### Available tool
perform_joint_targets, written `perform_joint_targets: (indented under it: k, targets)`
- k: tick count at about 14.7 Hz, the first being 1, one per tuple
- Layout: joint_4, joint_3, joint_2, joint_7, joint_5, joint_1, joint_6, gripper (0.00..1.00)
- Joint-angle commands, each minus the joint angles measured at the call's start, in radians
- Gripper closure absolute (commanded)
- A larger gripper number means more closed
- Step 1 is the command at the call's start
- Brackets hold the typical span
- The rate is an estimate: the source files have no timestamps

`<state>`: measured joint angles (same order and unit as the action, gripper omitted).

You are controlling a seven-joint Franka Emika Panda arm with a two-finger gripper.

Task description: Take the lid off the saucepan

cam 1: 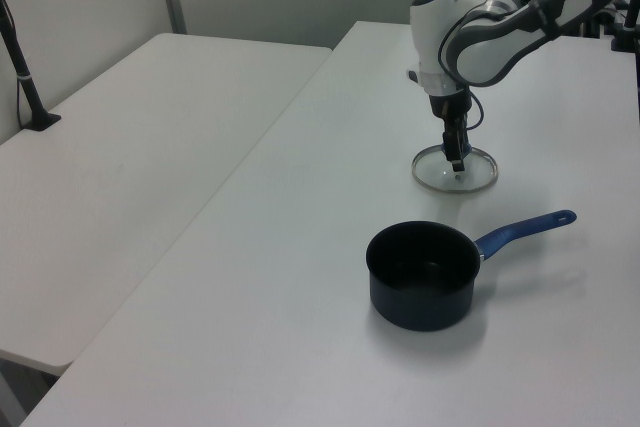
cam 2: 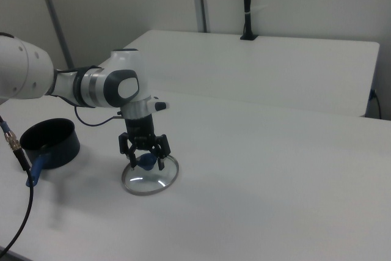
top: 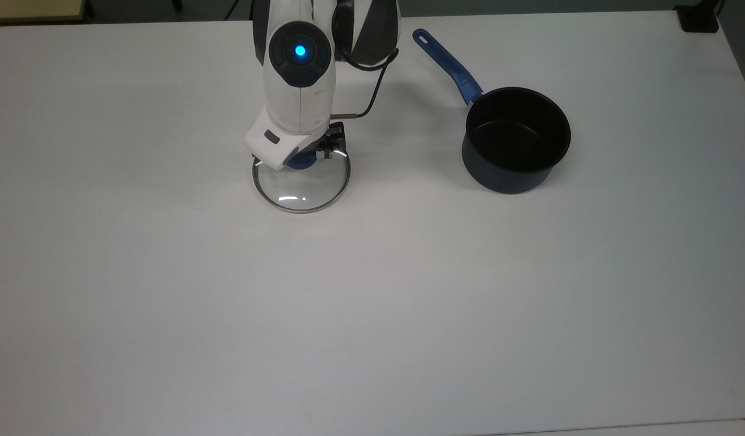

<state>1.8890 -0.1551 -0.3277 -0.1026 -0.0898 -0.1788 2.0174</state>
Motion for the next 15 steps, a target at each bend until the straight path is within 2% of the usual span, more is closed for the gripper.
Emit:
perform_joint_targets:
  k: [1,4,10,15]
  targets:
    - [-0.083,0.000,0.039,0.007,-0.016,0.022,-0.073,0.00]
    - [-0.119,0.000,0.123,0.003,-0.016,0.053,-0.158,0.00]
    - [-0.137,0.000,0.285,-0.041,-0.016,0.124,-0.195,0.00]
    - [-0.188,-0.003,0.297,-0.060,-0.005,0.150,-0.253,0.00]
